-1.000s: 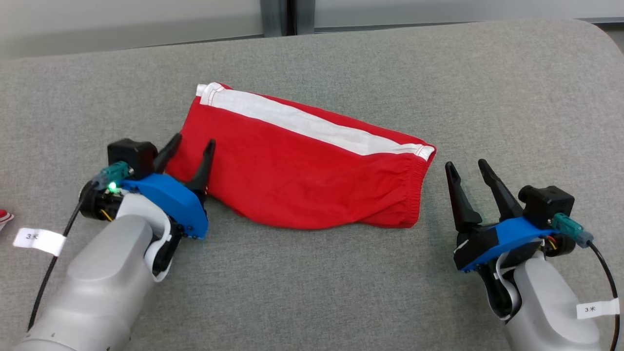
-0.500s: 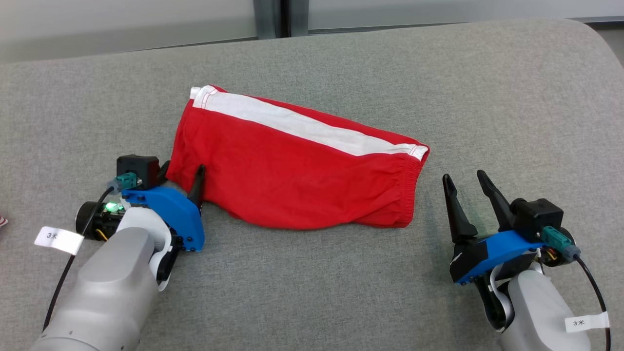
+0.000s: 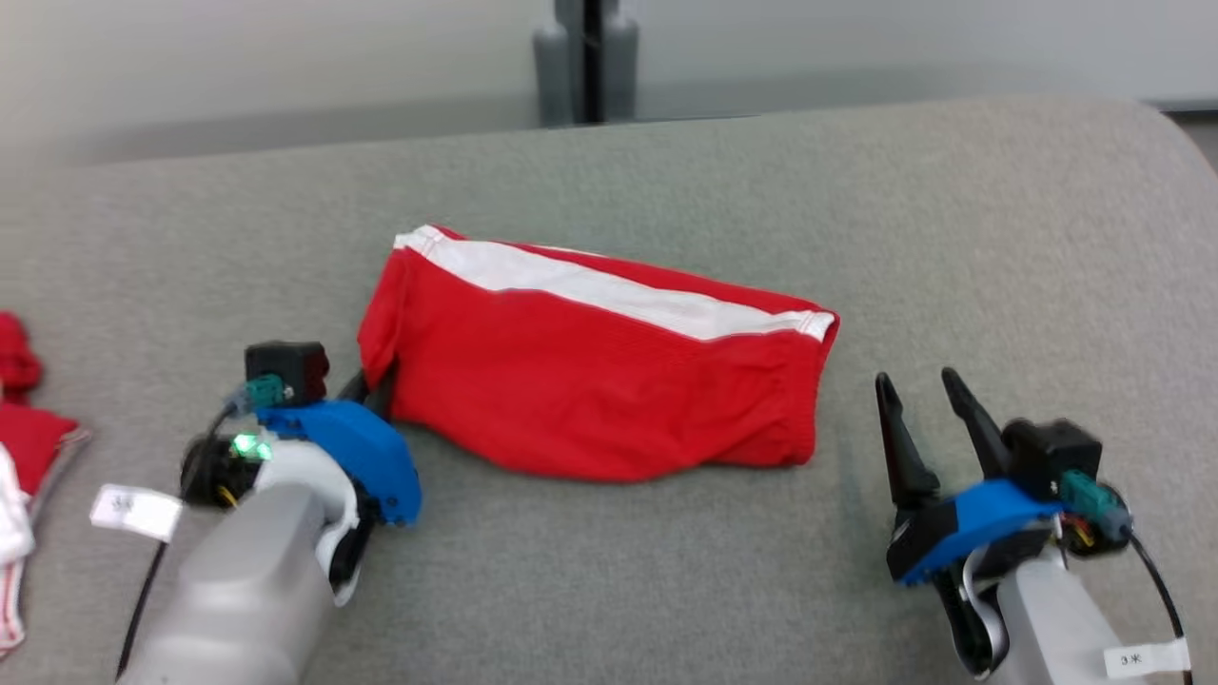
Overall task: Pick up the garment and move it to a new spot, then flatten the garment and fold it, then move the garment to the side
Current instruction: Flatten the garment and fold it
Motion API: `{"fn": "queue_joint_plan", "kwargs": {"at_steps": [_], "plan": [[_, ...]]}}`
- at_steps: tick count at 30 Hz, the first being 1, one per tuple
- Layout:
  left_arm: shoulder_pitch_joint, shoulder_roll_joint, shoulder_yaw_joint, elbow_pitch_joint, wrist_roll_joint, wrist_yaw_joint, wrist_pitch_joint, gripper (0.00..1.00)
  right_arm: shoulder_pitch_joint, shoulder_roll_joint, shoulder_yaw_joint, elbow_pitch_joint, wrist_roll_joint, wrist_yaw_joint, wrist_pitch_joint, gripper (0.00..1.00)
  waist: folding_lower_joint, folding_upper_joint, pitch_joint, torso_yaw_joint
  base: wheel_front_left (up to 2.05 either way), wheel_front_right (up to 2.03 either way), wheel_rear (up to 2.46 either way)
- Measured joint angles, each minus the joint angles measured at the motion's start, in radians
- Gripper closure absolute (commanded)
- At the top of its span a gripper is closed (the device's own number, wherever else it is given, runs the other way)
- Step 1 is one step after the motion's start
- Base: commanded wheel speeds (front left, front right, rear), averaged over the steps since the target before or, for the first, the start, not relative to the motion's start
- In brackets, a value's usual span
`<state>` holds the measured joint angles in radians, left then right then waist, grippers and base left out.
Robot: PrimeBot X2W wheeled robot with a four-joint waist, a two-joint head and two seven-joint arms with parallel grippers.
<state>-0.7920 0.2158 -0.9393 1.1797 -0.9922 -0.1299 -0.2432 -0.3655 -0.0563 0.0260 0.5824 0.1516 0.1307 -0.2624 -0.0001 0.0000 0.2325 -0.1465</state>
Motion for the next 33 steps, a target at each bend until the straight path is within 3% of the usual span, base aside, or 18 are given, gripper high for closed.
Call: {"fn": "queue_joint_plan", "kwargs": {"at_steps": [5, 15, 20, 21, 22, 23, 27, 33], "plan": [[0.086, -0.033, 0.048, -0.016, -0.013, 0.007, -0.017, 1.0, 0.056, 0.001, -0.013, 0.013, -0.003, 0.0, 0.0, 0.0, 0.0, 0.0, -0.076, 0.05, 0.0, 0.0, 0.0], [0.385, -0.045, 0.243, -0.245, 0.104, 0.13, -0.019, 1.0, 0.176, 0.003, -0.014, 0.033, 0.017, 0.0, 0.0, 0.0, -0.0001, 0.0, -0.204, 0.132, 0.0, 0.0, 0.0], [0.511, -0.06, 0.316, -0.338, 0.193, 0.162, -0.018, 1.0, 0.193, 0.004, 0.007, 0.027, 0.031, 0.0, 0.0, 0.0, -0.0002, 0.0, -0.216, 0.16, 0.0, 0.0, 0.0], [0.523, -0.059, 0.331, -0.356, 0.218, 0.17, -0.018, 0.9, 0.193, 0.004, 0.014, 0.026, 0.036, 0.0, 0.0, 0.0, -0.0001, 0.0, -0.215, 0.165, 0.0, 0.0, 0.0], [0.529, -0.059, 0.348, -0.378, 0.244, 0.175, -0.018, 0.54, 0.19, 0.004, 0.023, 0.024, 0.038, 0.0, 0.0, 0.0, -0.0001, 0.0, -0.213, 0.17, 0.0, 0.0, 0.0], [0.533, -0.06, 0.363, -0.398, 0.265, 0.181, -0.019, 0.0, 0.184, 0.004, 0.03, 0.02, 0.044, 0.0, 0.0, 0.0, 0.0, 0.0, -0.211, 0.175, 0.0, 0.0, 0.0], [0.565, -0.069, 0.434, -0.484, 0.359, 0.194, -0.019, 0.0, 0.137, 0.005, 0.061, 0.021, 0.063, 0.0, 0.0, 0.0, 0.0, 0.0, -0.198, 0.195, 0.0, 0.0, 0.0], [0.586, -0.101, 0.49, -0.517, 0.455, 0.164, -0.019, 0.0, 0.053, 0.006, 0.084, 0.113, 0.071, 0.0, 0.0, 0.0, 0.0001, 0.0, -0.174, 0.235, 0.0, 0.0, 0.0]]}}
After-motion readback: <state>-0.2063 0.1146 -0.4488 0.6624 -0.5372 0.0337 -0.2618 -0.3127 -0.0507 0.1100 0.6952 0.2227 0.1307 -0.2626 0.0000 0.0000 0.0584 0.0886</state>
